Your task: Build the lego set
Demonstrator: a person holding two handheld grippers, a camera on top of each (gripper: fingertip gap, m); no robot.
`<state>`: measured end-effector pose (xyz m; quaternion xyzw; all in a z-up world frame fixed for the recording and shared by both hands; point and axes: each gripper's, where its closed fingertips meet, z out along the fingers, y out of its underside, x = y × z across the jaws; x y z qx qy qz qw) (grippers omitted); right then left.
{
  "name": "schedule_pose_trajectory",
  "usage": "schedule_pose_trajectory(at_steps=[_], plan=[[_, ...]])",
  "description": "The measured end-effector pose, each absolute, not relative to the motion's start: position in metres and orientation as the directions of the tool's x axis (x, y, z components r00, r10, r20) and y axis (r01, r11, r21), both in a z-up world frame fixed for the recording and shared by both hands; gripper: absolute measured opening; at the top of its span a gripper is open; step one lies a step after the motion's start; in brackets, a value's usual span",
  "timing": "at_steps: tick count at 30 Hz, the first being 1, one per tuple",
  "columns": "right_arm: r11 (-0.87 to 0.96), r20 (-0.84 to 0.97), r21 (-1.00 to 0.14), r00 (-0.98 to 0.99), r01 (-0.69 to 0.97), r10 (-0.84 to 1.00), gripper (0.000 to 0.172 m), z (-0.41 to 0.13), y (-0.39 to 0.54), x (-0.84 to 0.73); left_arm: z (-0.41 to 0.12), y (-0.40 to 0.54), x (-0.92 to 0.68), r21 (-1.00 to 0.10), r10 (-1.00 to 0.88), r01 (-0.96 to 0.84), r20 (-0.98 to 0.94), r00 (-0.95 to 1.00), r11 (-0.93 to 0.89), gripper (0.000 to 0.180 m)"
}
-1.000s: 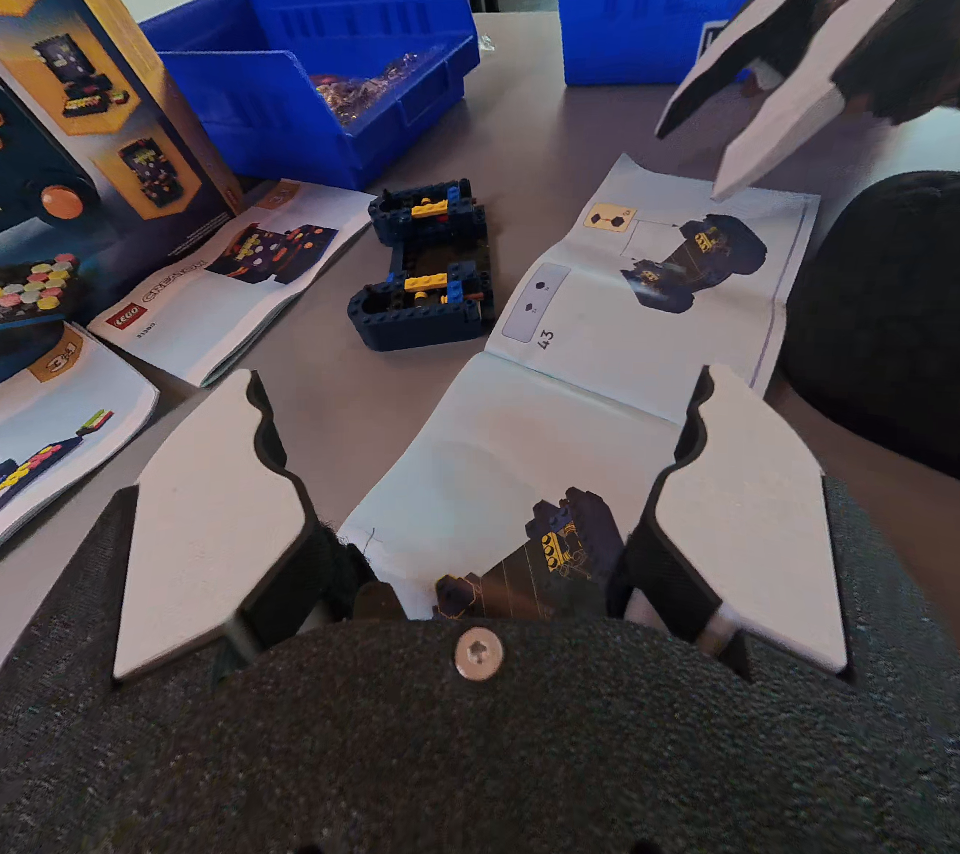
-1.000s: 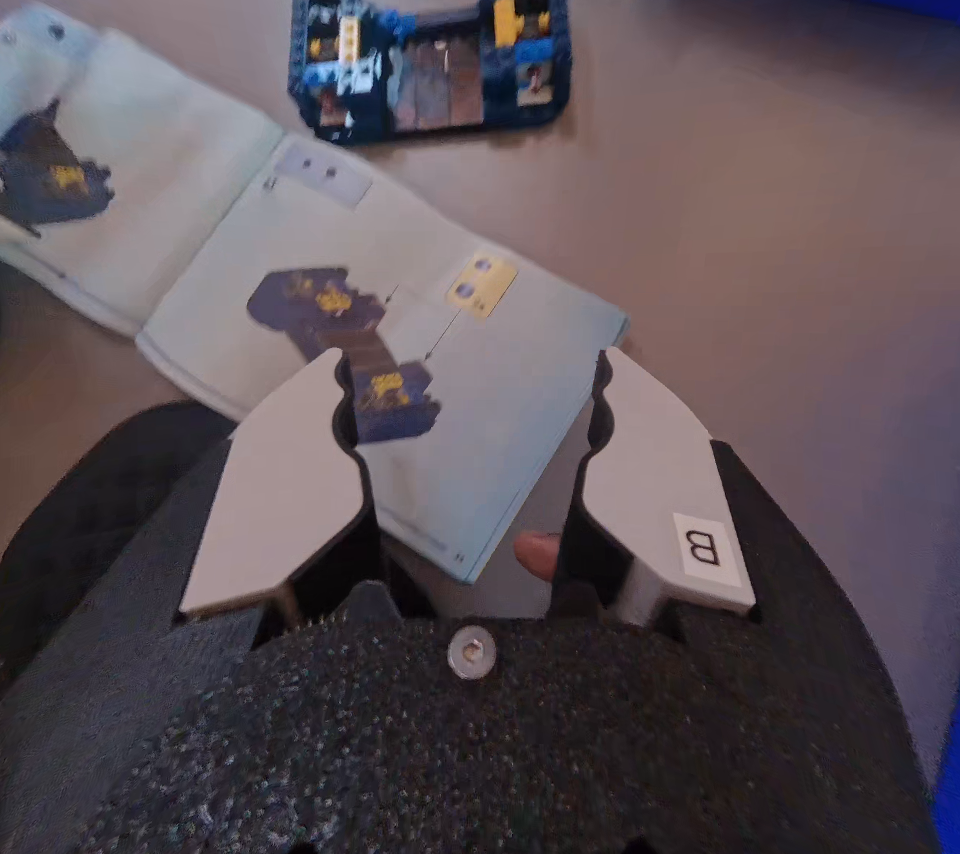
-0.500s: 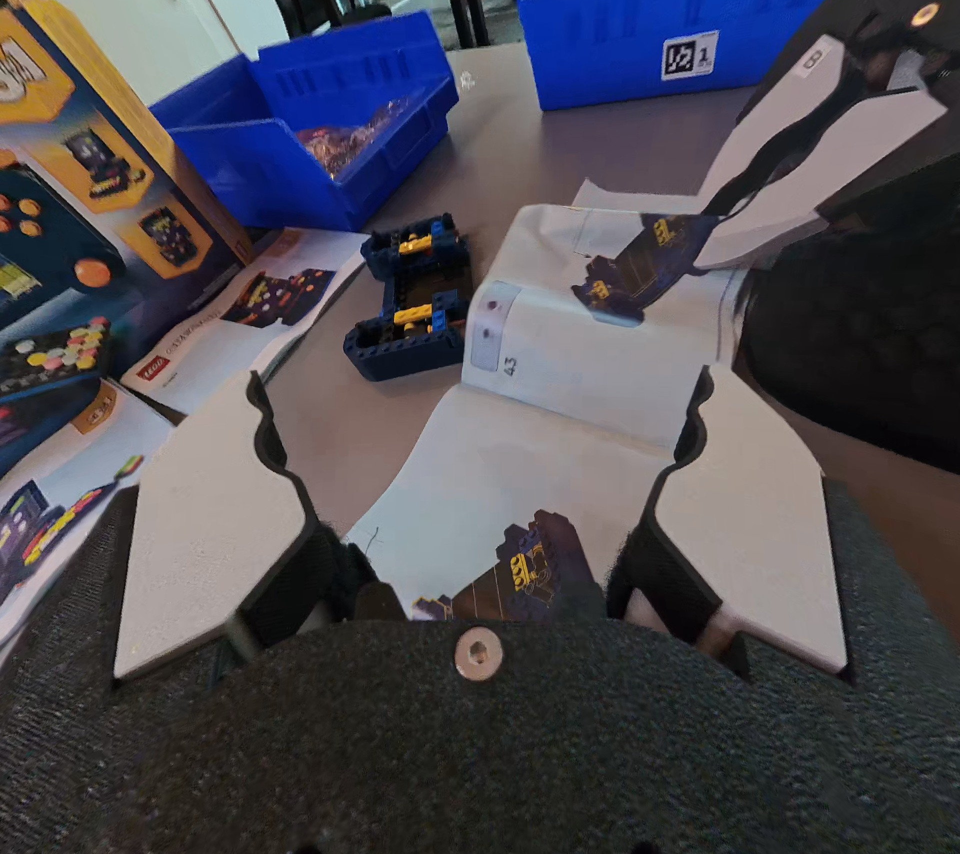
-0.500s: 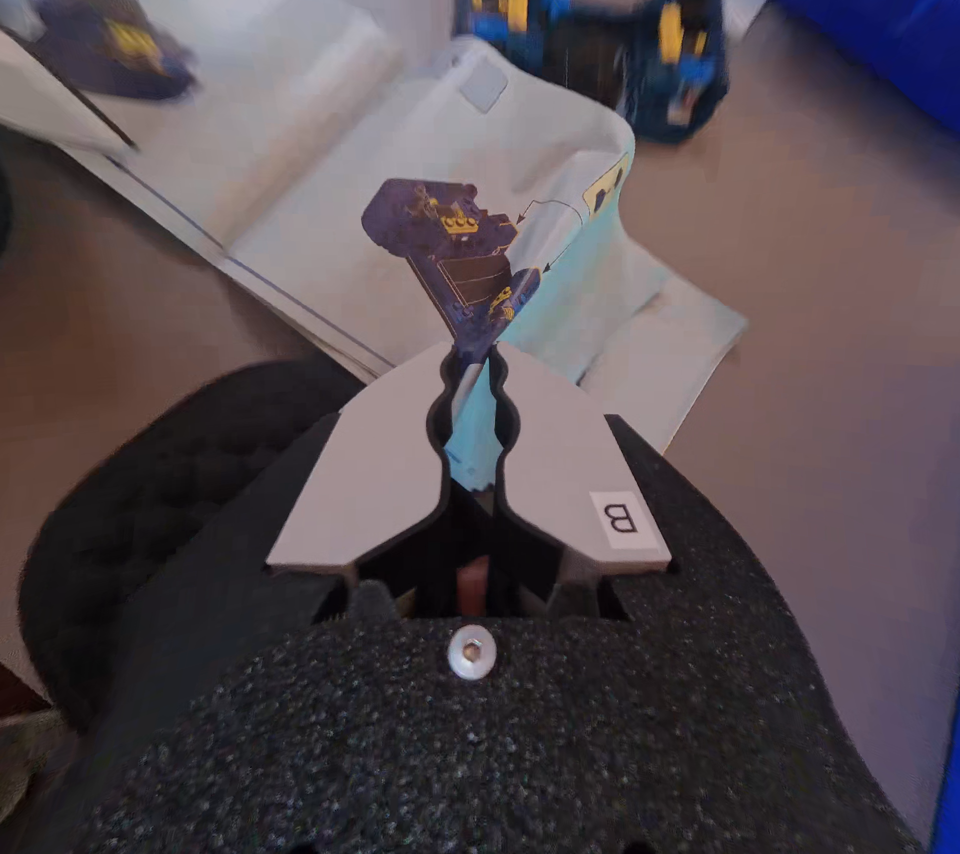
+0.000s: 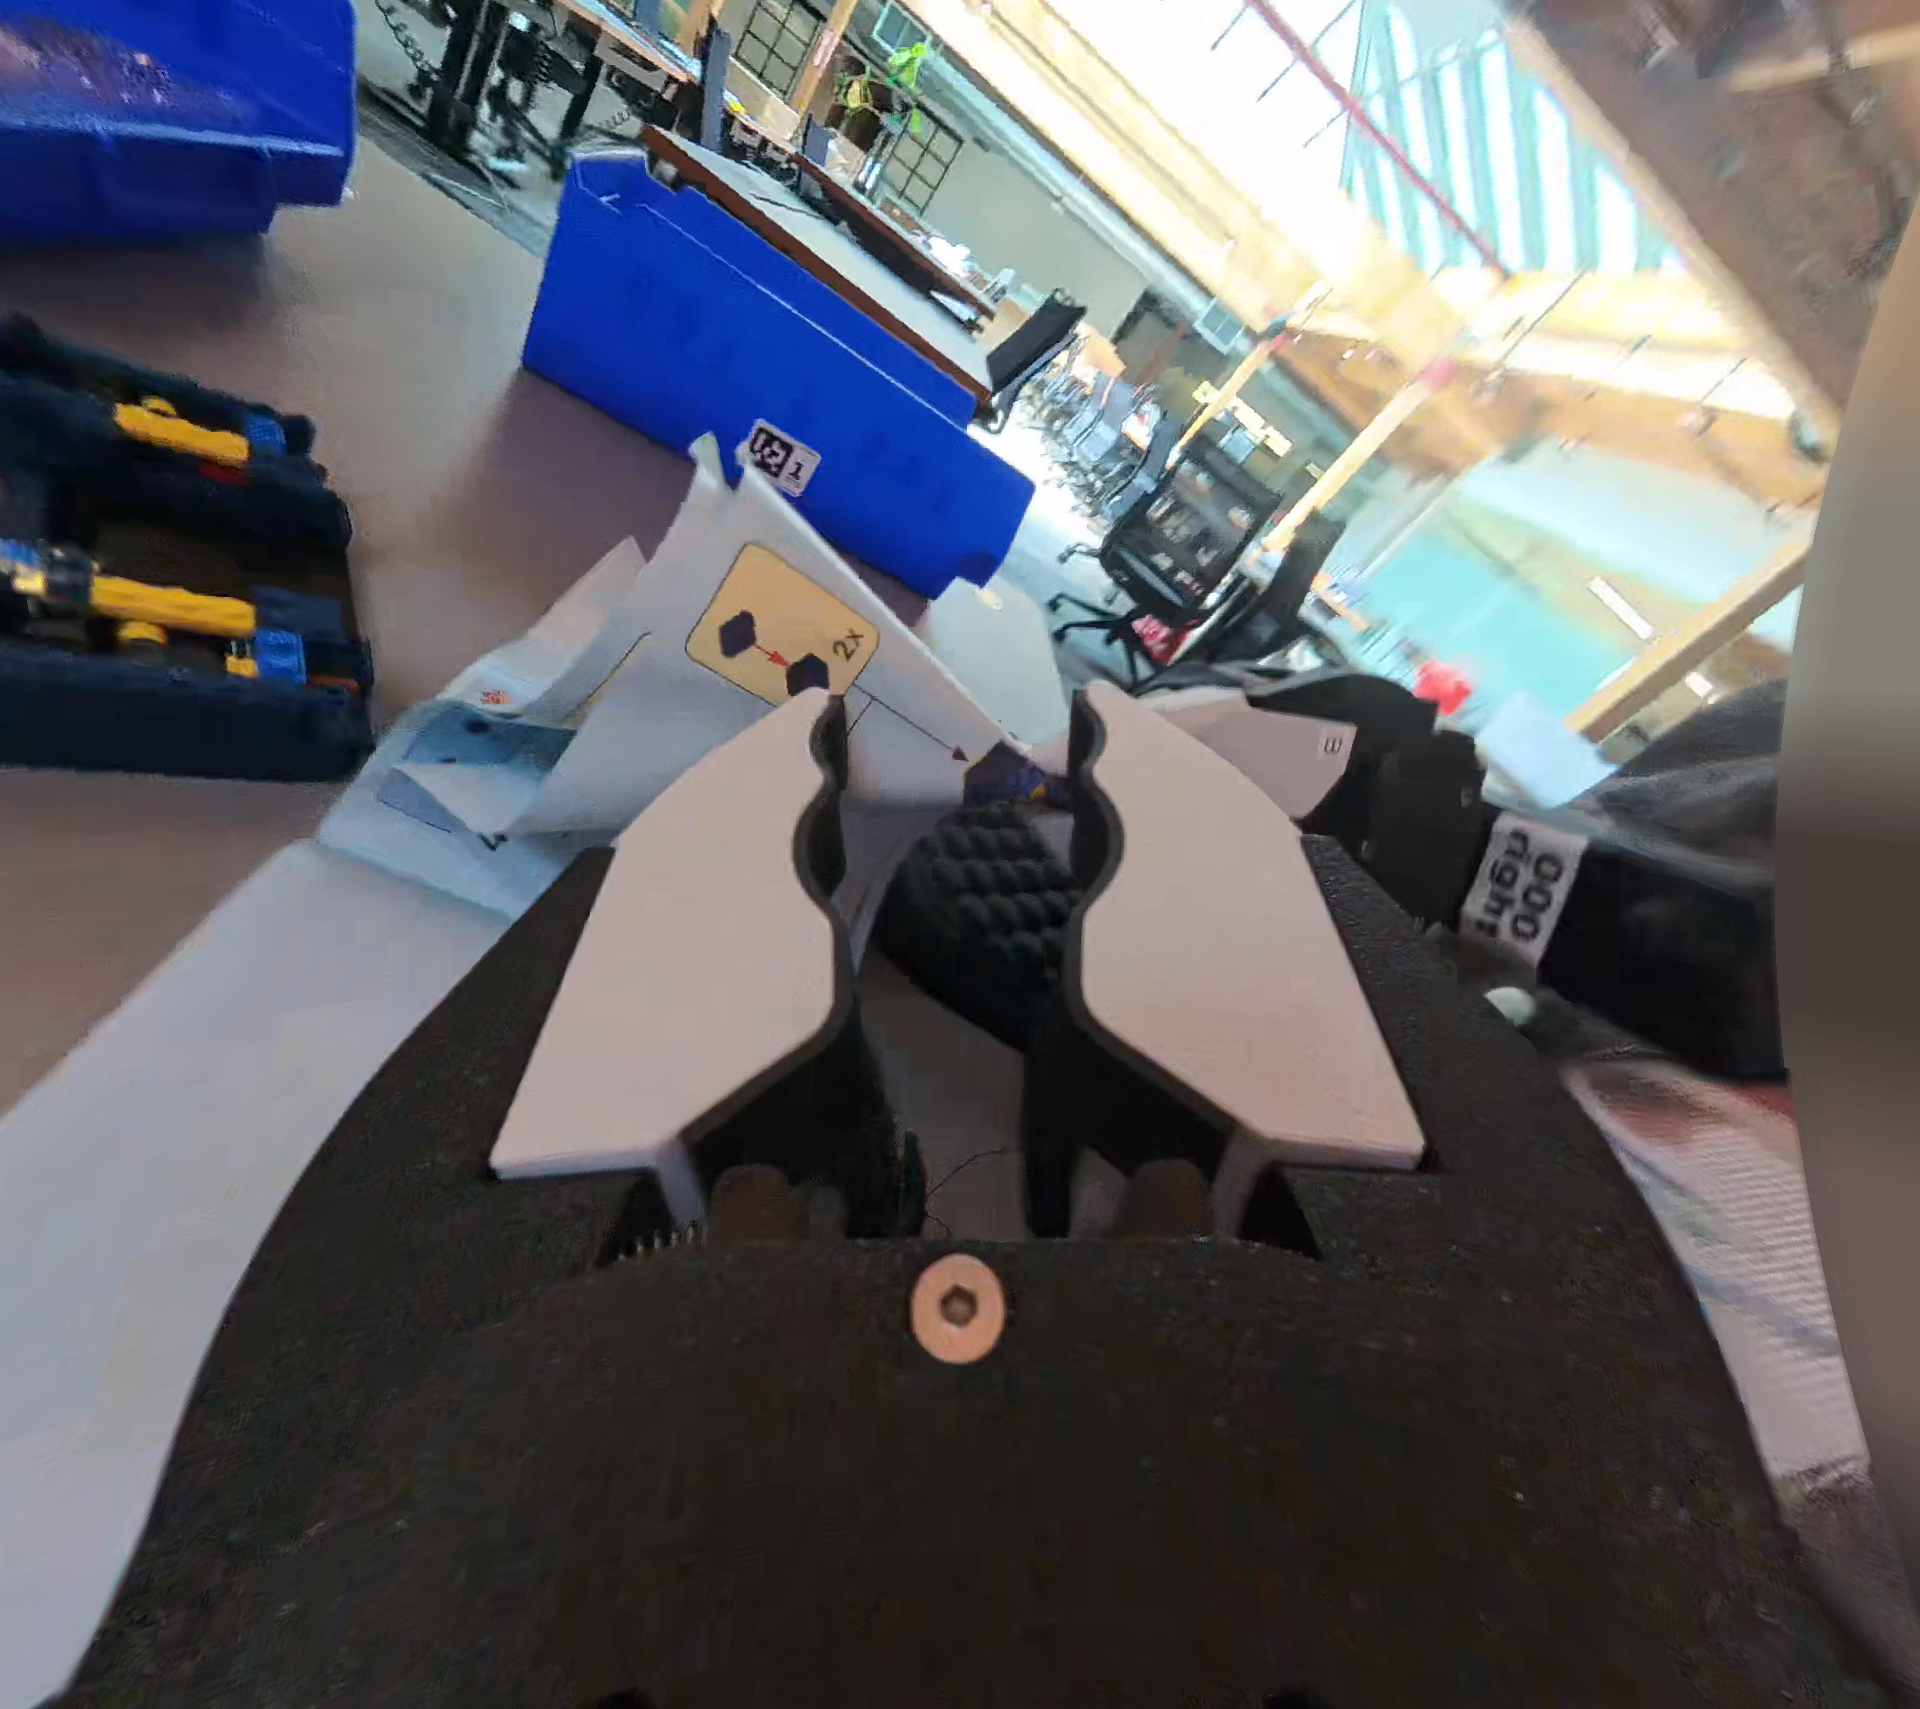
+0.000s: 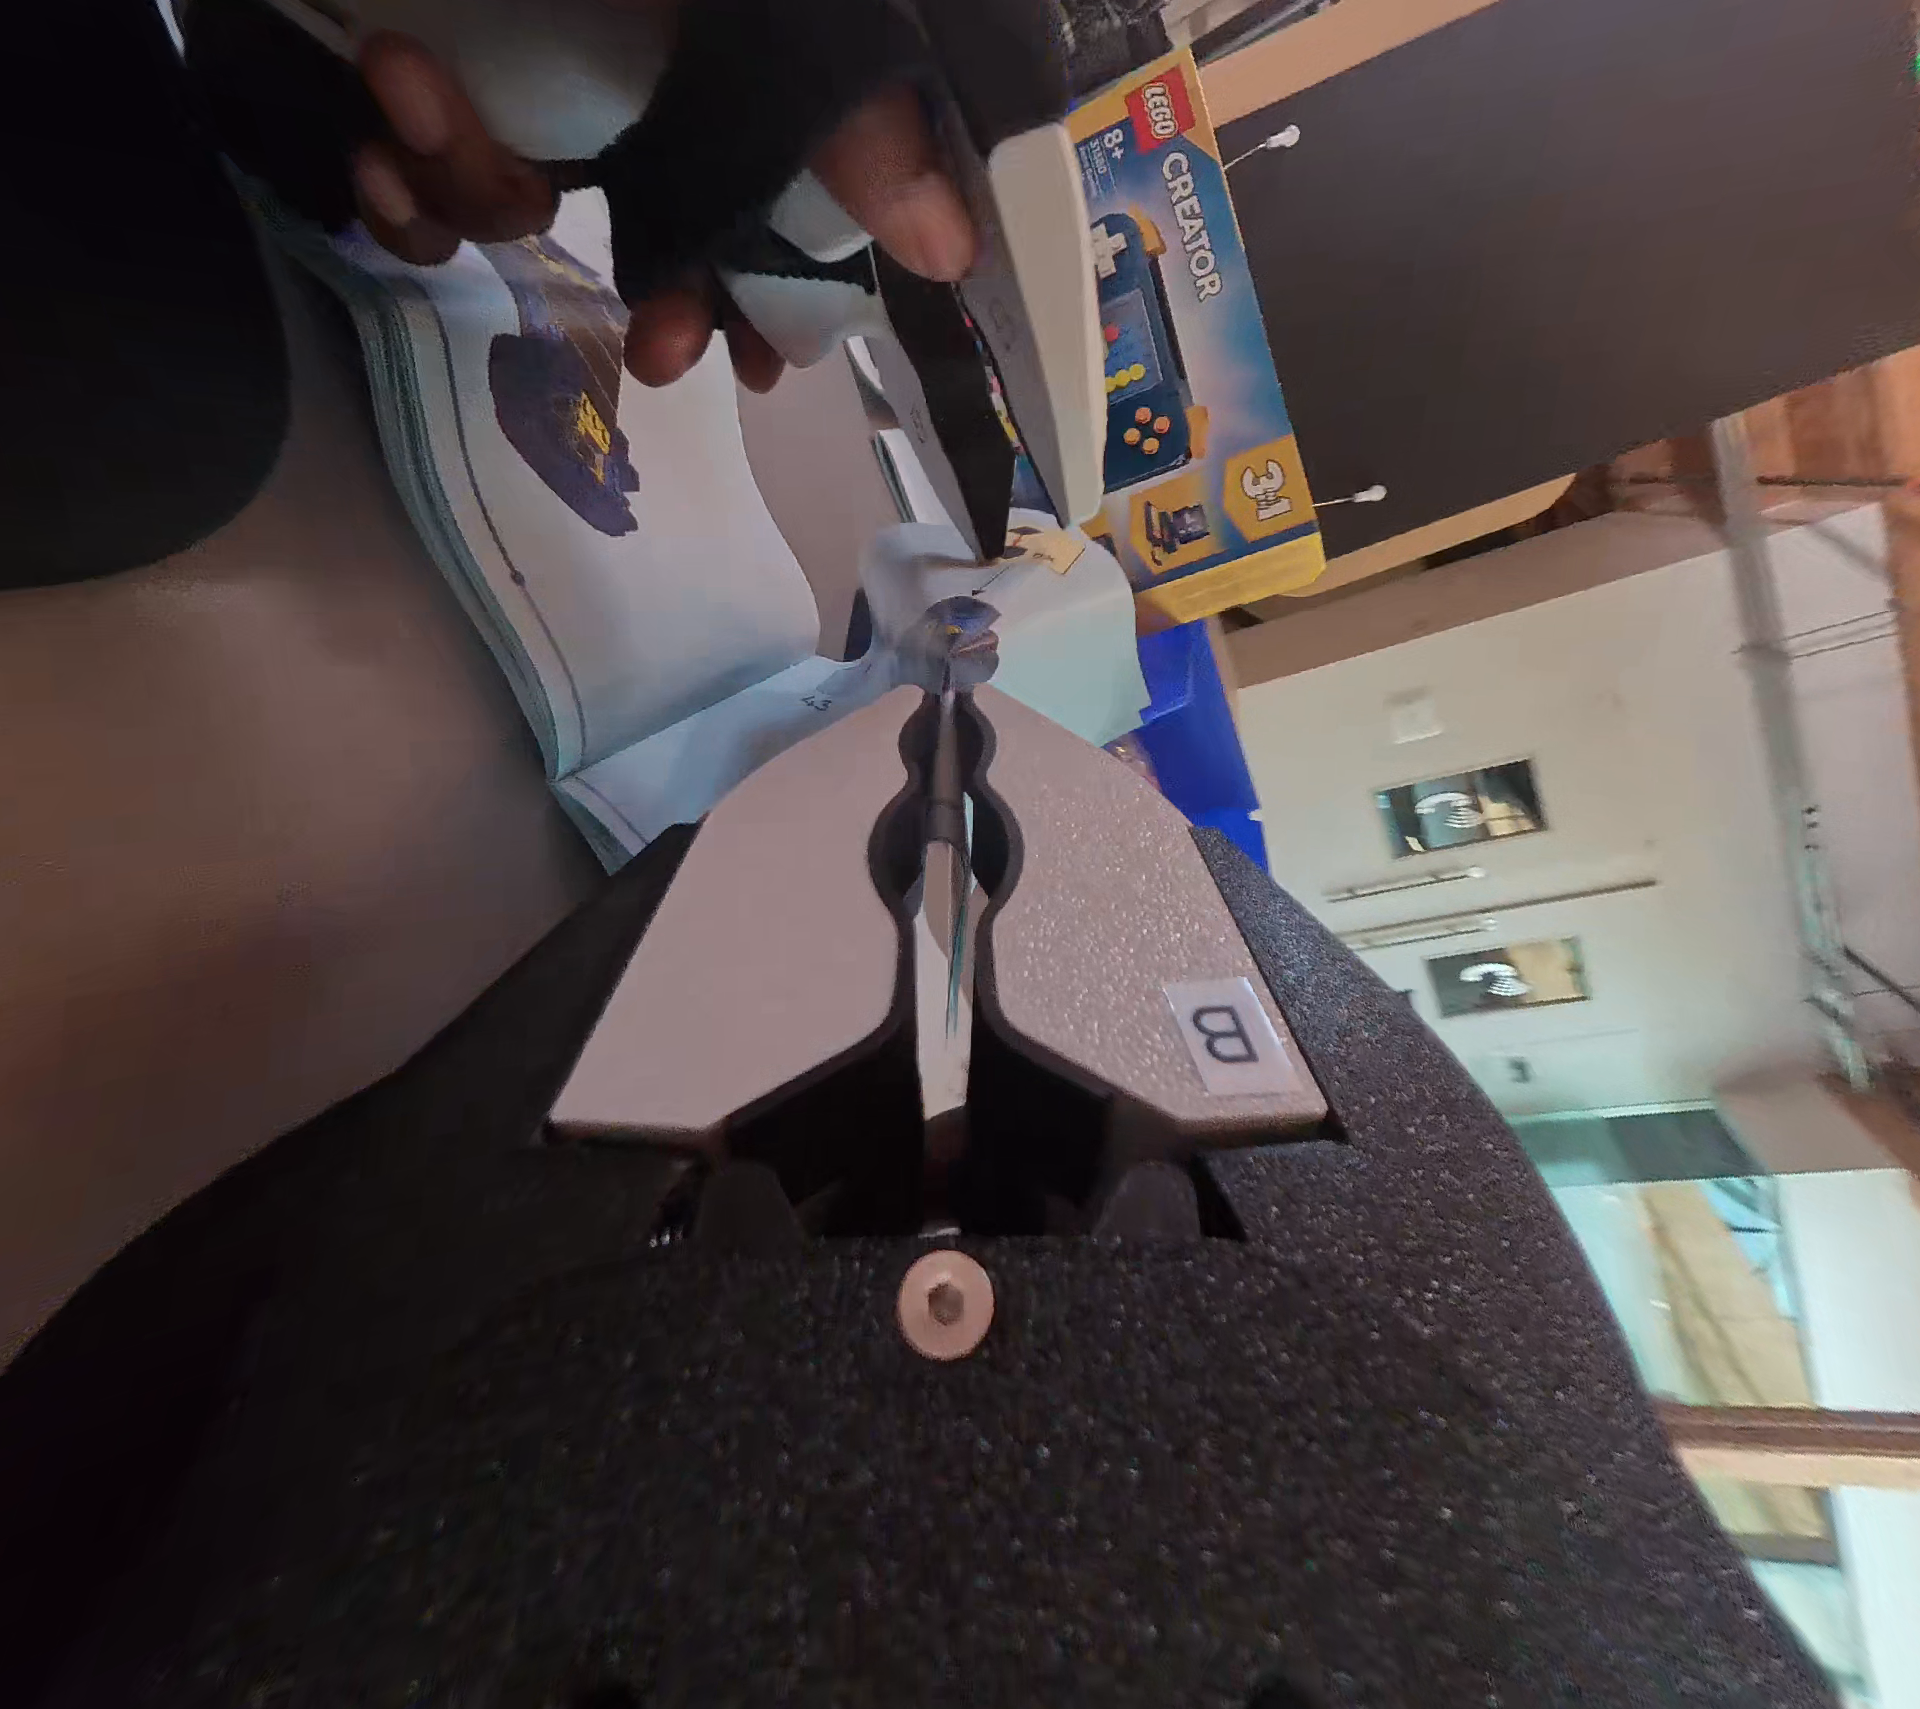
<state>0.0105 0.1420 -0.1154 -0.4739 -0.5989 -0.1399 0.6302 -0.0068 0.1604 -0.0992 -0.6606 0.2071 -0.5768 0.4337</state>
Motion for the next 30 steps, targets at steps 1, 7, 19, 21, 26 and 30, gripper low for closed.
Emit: schedule_pose_trajectory(at_steps=[1,7,19,21,26,30], plan=[[0.513,0.905,-0.398,0.232,0.760,0.357,0.003,-0.116,0.142,0.010,-0.103,0.163,-0.008,-0.785,-0.747,0.241,0.618,0.247,-0.570,0.039],[0.450,0.891,-0.448,0.346,0.772,0.293,0.002,-0.106,0.152,0.017,-0.111,0.182,-0.027,-0.834,-0.691,0.254,0.549,0.469,-0.490,0.058],[0.485,0.729,-0.662,0.343,0.572,0.592,0.020,-0.115,0.127,-0.016,-0.102,0.148,0.004,-0.679,-0.693,0.236,0.720,0.034,-0.695,0.008],[0.347,0.498,-0.844,0.358,0.409,0.790,0.043,-0.111,0.123,-0.011,-0.103,0.147,0.003,-0.686,-0.697,0.225,0.716,0.044,-0.692,0.007],[-0.209,-0.229,-0.973,0.377,-0.093,0.898,0.041,-0.080,0.152,0.033,-0.104,0.147,0.003,-0.675,-0.687,0.219,0.726,0.034,-0.704,0.007],[-0.515,-0.522,-0.852,0.215,-0.093,0.825,0.029,-0.099,0.153,0.030,-0.105,0.146,0.004,-0.680,-0.690,0.207,0.723,0.032,-0.703,0.007]])
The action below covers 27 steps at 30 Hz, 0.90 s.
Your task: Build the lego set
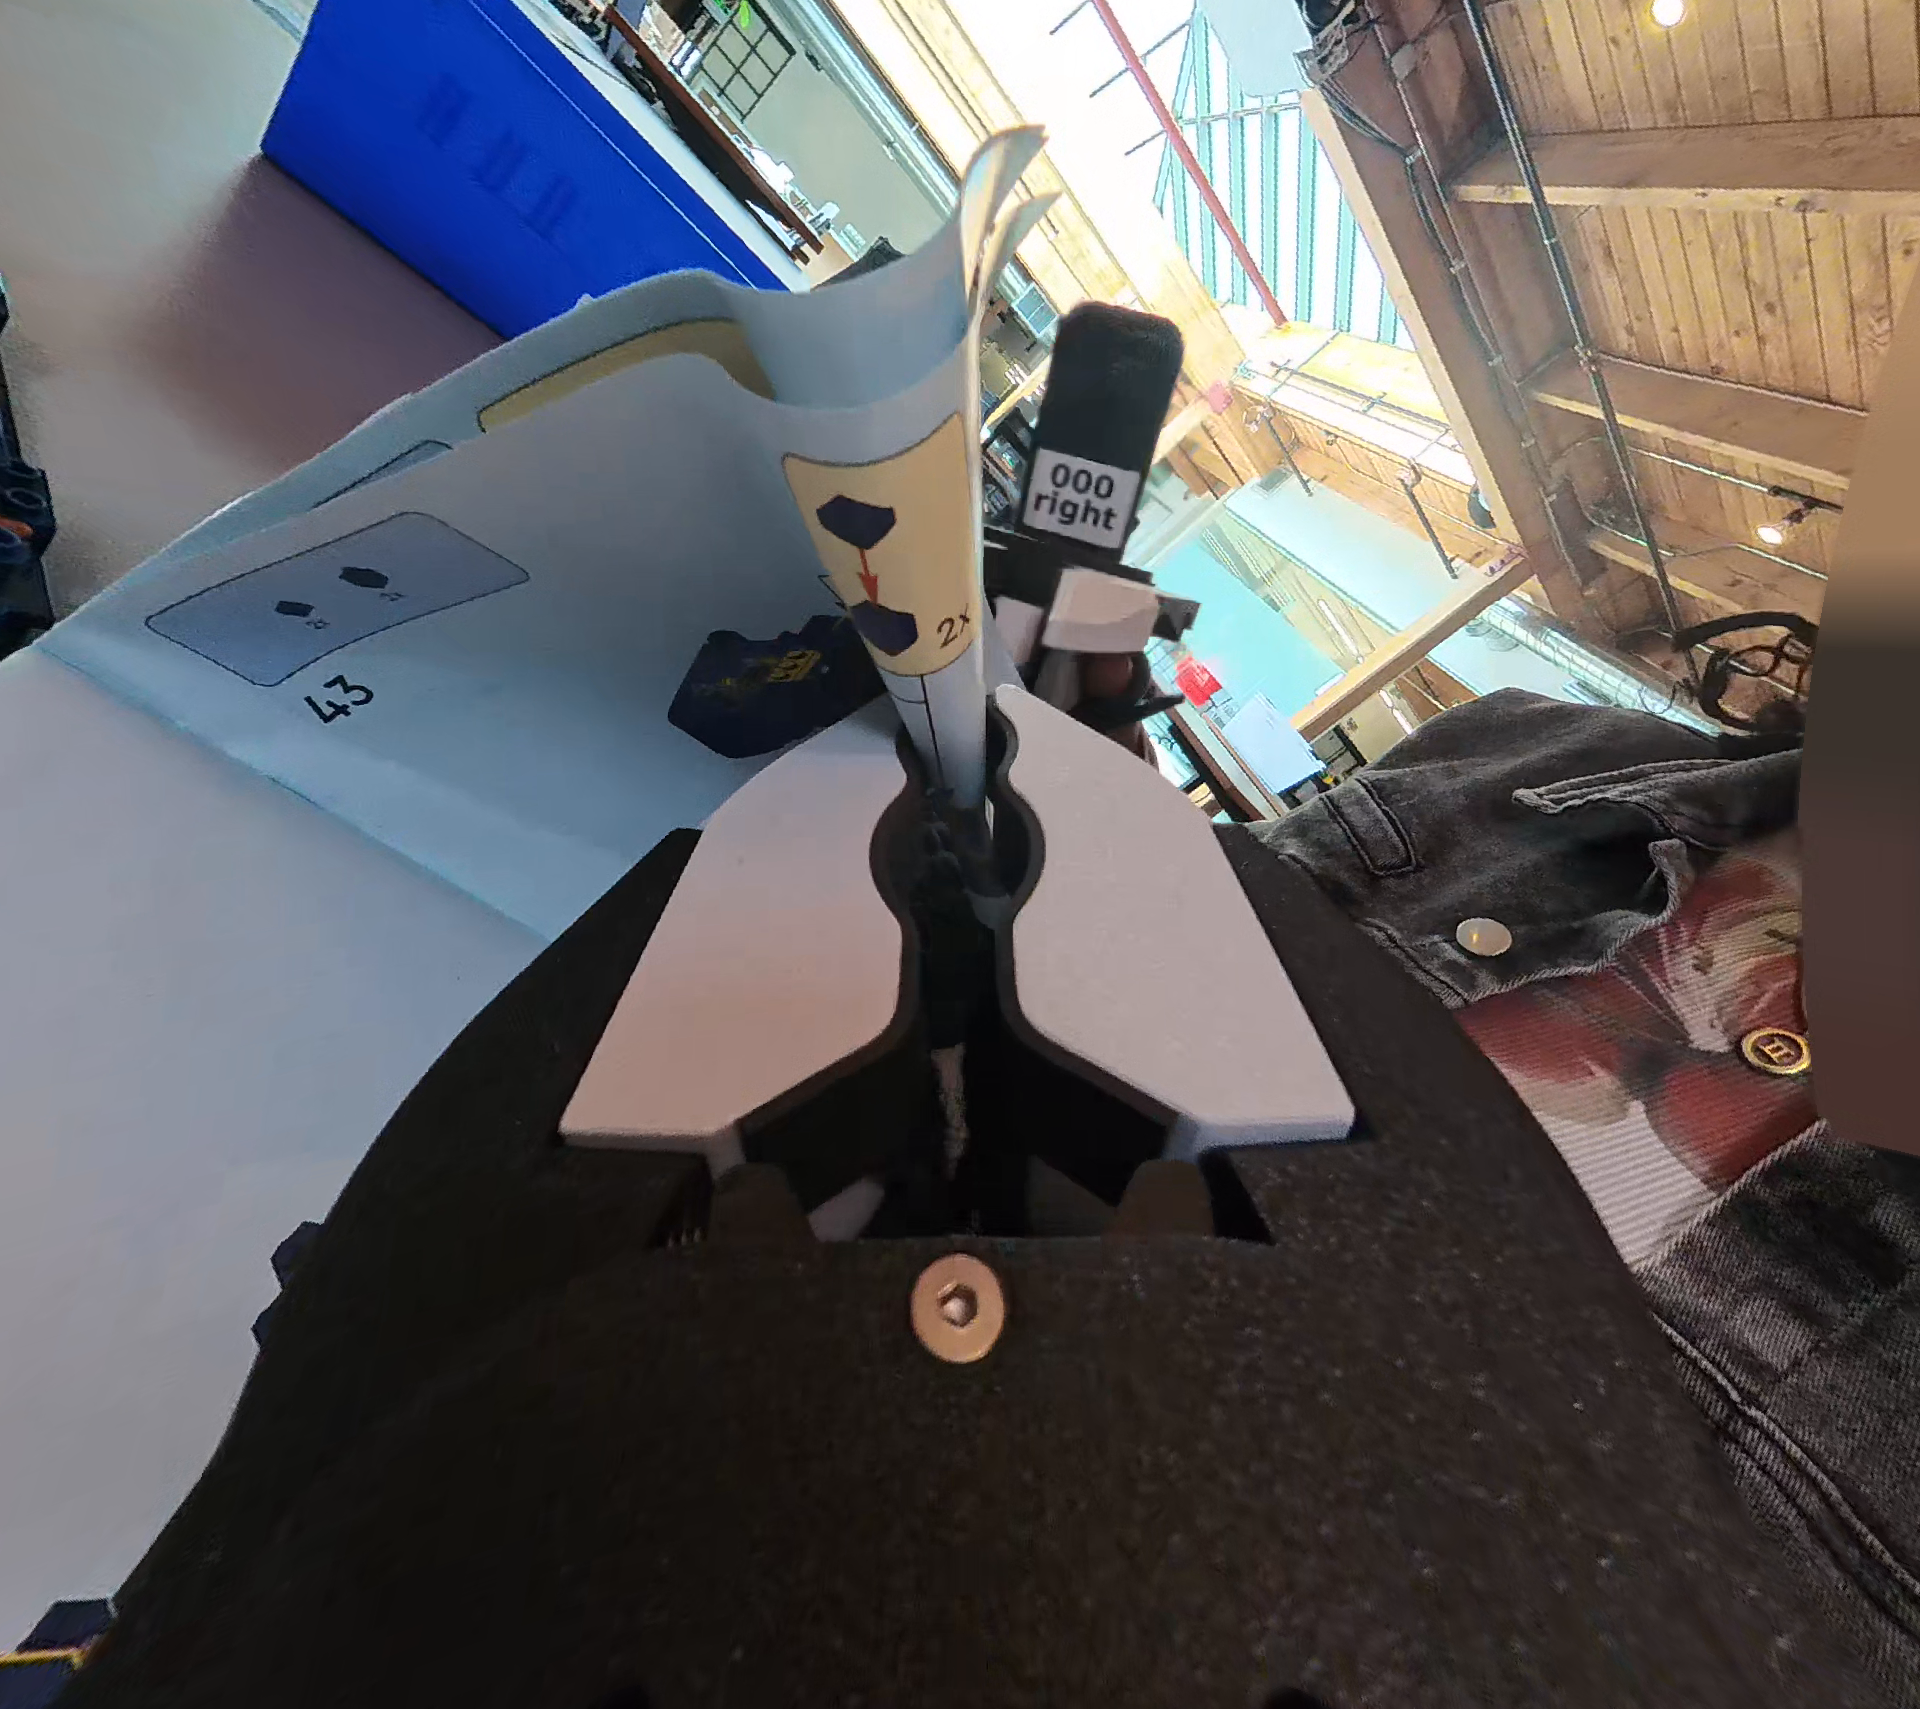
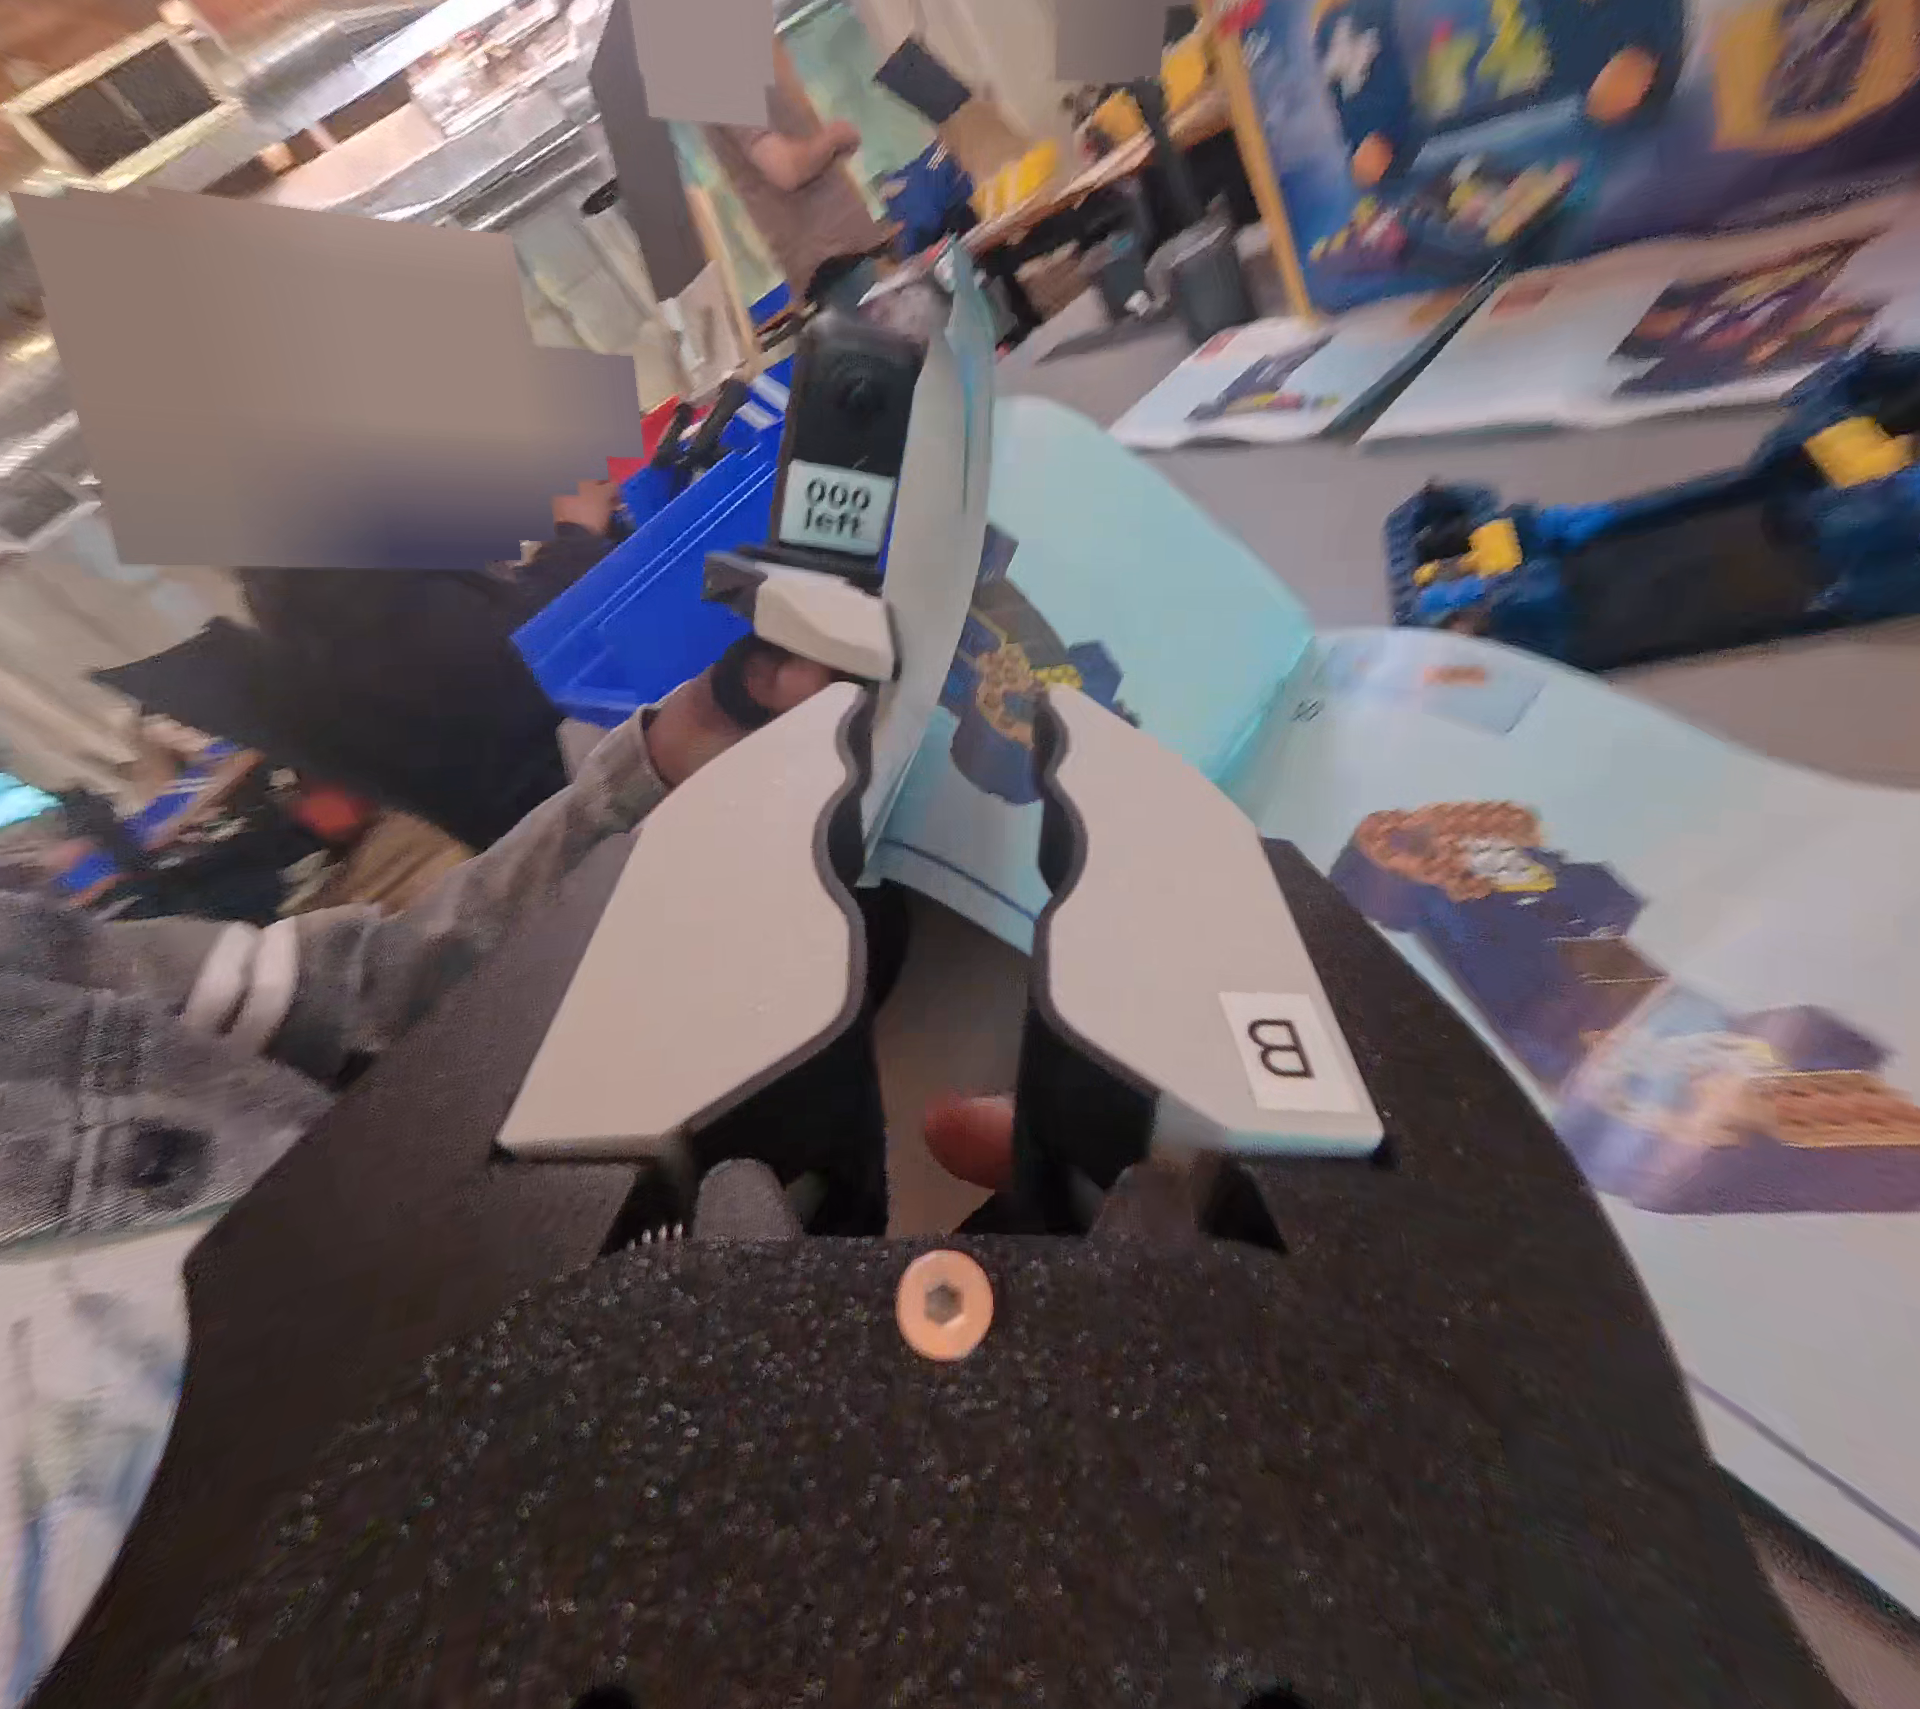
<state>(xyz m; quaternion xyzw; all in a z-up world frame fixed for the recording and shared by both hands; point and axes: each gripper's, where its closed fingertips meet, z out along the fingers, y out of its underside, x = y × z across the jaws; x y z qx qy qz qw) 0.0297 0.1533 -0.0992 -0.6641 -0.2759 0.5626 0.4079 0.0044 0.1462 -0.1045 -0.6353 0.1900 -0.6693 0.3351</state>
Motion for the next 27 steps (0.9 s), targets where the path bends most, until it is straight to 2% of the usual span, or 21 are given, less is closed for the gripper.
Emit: schedule_pose_trajectory(at_steps=[2,6,9,10,12,14,15,17,19,21,25,27], plan=[[-0.554,-0.559,-0.829,0.129,-0.075,0.819,0.000,-0.100,0.146,0.025,-0.105,0.146,0.004,-0.678,-0.688,0.207,0.725,0.029,-0.706,0.007],[-0.500,-0.496,-0.865,0.207,-0.040,0.843,0.000,-0.104,0.156,0.037,-0.105,0.148,-0.002,-0.697,-0.701,0.198,0.711,0.062,-0.689,0.007],[-0.471,-0.446,-0.882,0.356,-0.019,0.821,0.000,-0.112,0.179,0.066,-0.111,0.157,-0.022,-0.750,-0.718,0.186,0.662,0.215,-0.635,0.005],[-0.456,-0.386,-0.889,0.468,0.041,0.795,0.000,-0.124,0.193,0.083,-0.113,0.160,-0.030,-0.760,-0.713,0.182,0.649,0.264,-0.624,0.006],[-0.393,-0.056,-0.874,0.746,0.285,0.664,0.005,-0.154,0.227,0.135,-0.115,0.163,-0.044,-0.764,-0.693,0.198,0.642,0.328,-0.614,0.007],[-0.340,0.289,-0.797,0.809,0.500,0.512,0.012,-0.156,0.244,0.178,-0.118,0.164,-0.056,-0.770,-0.675,0.203,0.631,0.382,-0.605,0.008],[-0.287,0.364,-0.785,0.783,0.550,0.505,0.014,-0.148,0.245,0.177,-0.119,0.165,-0.061,-0.775,-0.667,0.205,0.622,0.409,-0.597,0.008],[-0.138,0.379,-0.816,0.701,0.561,0.604,0.012,-0.128,0.233,0.141,-0.118,0.164,-0.067,-0.777,-0.663,0.224,0.622,0.418,-0.588,0.008],[0.006,0.329,-0.838,0.496,0.545,0.804,0.004,-0.119,0.203,0.081,-0.117,0.165,-0.071,-0.769,-0.656,0.244,0.634,0.410,-0.590,0.008],[0.036,0.225,-0.797,0.241,0.604,0.944,0.002,-0.134,0.172,0.036,-0.118,0.165,-0.070,-0.766,-0.653,0.241,0.637,0.410,-0.595,0.008],[0.103,0.190,-0.669,0.035,0.736,0.981,0.000,-0.169,0.180,-0.010,-0.116,0.164,-0.072,-0.764,-0.653,0.254,0.641,0.404,-0.593,0.012],[0.146,0.155,-0.657,-0.057,0.740,0.986,0.000,-0.183,0.176,-0.032,-0.110,0.166,-0.078,-0.771,-0.656,0.298,0.636,0.406,-0.563,0.015]])
